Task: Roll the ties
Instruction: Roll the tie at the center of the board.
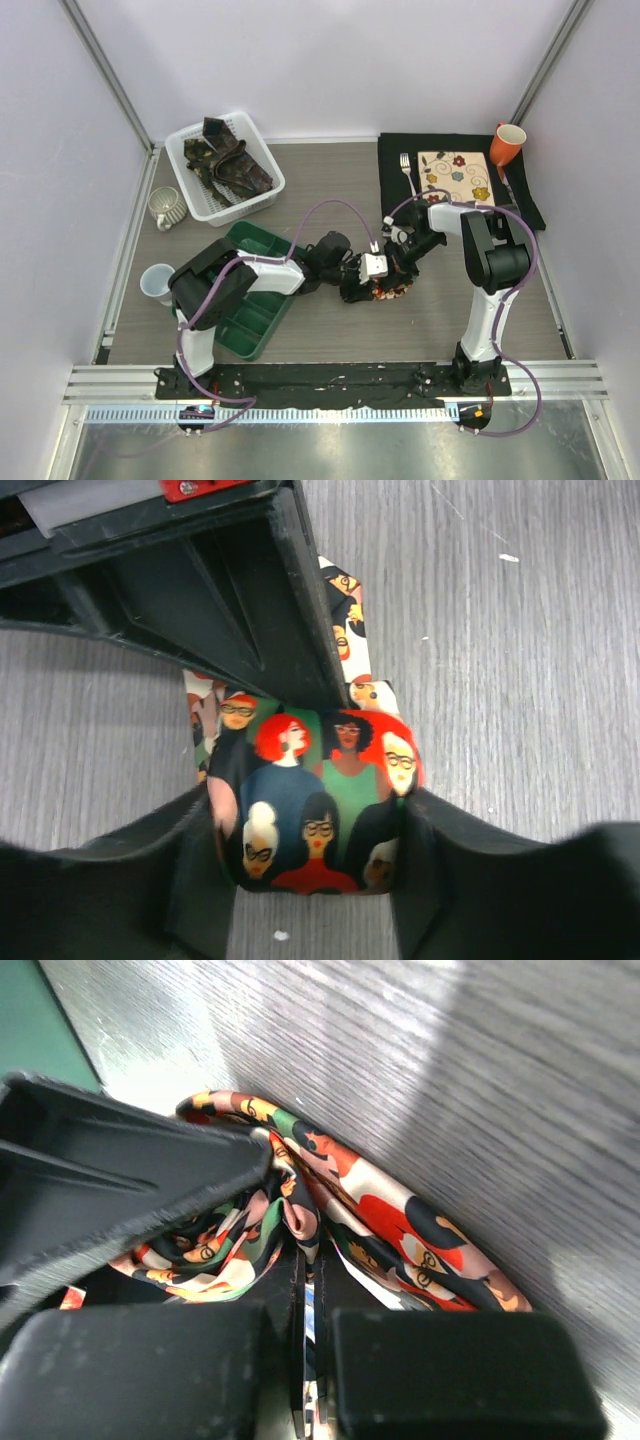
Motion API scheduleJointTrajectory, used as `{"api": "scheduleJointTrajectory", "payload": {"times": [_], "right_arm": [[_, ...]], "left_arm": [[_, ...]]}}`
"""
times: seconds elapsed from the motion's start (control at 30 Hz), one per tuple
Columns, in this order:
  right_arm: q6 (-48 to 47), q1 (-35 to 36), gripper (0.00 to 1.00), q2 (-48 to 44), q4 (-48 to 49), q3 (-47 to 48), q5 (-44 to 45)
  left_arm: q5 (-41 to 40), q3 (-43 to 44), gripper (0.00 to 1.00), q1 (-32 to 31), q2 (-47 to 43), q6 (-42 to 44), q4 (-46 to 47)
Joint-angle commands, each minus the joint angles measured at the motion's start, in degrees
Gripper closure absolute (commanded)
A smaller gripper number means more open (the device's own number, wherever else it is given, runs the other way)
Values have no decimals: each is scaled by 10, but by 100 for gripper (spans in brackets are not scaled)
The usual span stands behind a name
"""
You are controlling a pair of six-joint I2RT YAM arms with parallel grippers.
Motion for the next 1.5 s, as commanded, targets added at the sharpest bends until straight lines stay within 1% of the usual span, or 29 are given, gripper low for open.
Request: {"api": "scheduleJointTrajectory", "payload": {"times": [0.0,0.03,0.07,0.1,0.17,0.2,0.3,0.37,0.5,0.6,0.63,0.83,0.87,0.93,0.97,1.1,1.27,1.47], "right_arm": [[-28,2,99,15,42,6,75],[-30,-3,96,10,35,9,62],[-30,-9,90,-3,29,12,58],[-34,-17,77,-12,21,16,39],[-50,-41,64,-42,-3,20,32],[-55,-49,56,-51,-9,19,30],[-79,-83,48,-71,-38,19,29],[-86,-104,46,-72,-45,17,36],[-92,-110,42,-63,-28,9,54],[-77,-110,28,-54,6,-2,66],[-75,-109,27,-45,18,-5,66],[-77,-95,27,-31,33,-19,24],[-79,-90,27,-30,33,-20,-4],[-81,-79,28,-30,31,-24,-31],[-83,-75,29,-31,32,-25,-66],[-100,-67,34,-37,21,-22,-128],[-137,-65,29,-65,-19,-21,-164],[-142,-52,27,-73,-21,-24,-200]], "left_arm": [[-2,19,57,-2,10,6,1],[-4,17,65,-3,10,8,-4],[-9,12,68,-3,8,12,-20],[-14,9,71,-2,6,19,-29],[-16,0,77,-3,2,33,-59],[-19,-2,78,-3,2,41,-68],[-30,-11,80,-3,0,50,-89],[-31,-14,81,-3,-1,52,-94],[-31,-11,81,-3,2,54,-96],[-33,-4,82,-3,6,60,-100],[-33,-3,82,-3,8,61,-102],[-39,1,82,-3,11,62,-108],[-39,1,82,-3,12,61,-108],[-40,1,82,-3,11,61,-108],[-39,1,82,-3,11,59,-108],[-42,3,82,-3,15,58,-109],[-44,3,83,-3,19,57,-109],[-41,9,83,-3,24,57,-112]]}}
